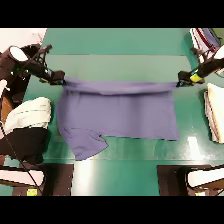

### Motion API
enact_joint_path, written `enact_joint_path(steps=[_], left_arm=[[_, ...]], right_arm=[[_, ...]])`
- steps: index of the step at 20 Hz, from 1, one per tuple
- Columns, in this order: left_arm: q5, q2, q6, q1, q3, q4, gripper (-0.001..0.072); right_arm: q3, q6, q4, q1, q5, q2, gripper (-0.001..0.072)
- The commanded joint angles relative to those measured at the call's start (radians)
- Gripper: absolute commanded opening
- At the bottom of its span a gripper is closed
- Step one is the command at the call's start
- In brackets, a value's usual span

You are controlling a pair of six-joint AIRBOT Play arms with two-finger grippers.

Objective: Fold the shirts.

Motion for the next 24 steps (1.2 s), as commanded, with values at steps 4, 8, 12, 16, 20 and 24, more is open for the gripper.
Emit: enact_joint_path(steps=[4,8,12,16,20,24], left_arm=[[-0.04,0.003,-0.085,0.002,-0.097,0.054,0.0462],[-0.13,0.124,-0.083,0.002,-0.126,0.171,0.0463],[-0.156,0.401,-0.095,0.002,-0.41,0.216,0.0464],[-0.143,0.665,-0.149,0.002,-0.785,0.09,0.0465],[-0.074,0.771,-0.208,0.002,-0.986,0.06,0.0465],[0.084,0.773,-0.211,0.002,-1.069,-0.024,0.0464]], right_arm=[[-0.159,0.004,0.086,-0.005,-0.072,0.043,0.0297],[-0.162,-0.004,0.1,-0.047,0.013,0.135,0.0349],[-0.269,-0.005,0.102,-0.079,0.01,0.327,0.0348],[-0.421,-0.005,0.111,-0.079,-0.055,0.474,0.0347],[-0.485,-0.006,0.136,-0.079,-0.072,0.535,0.0348],[-0.492,-0.006,0.137,-0.079,-0.064,0.553,0.0347]])
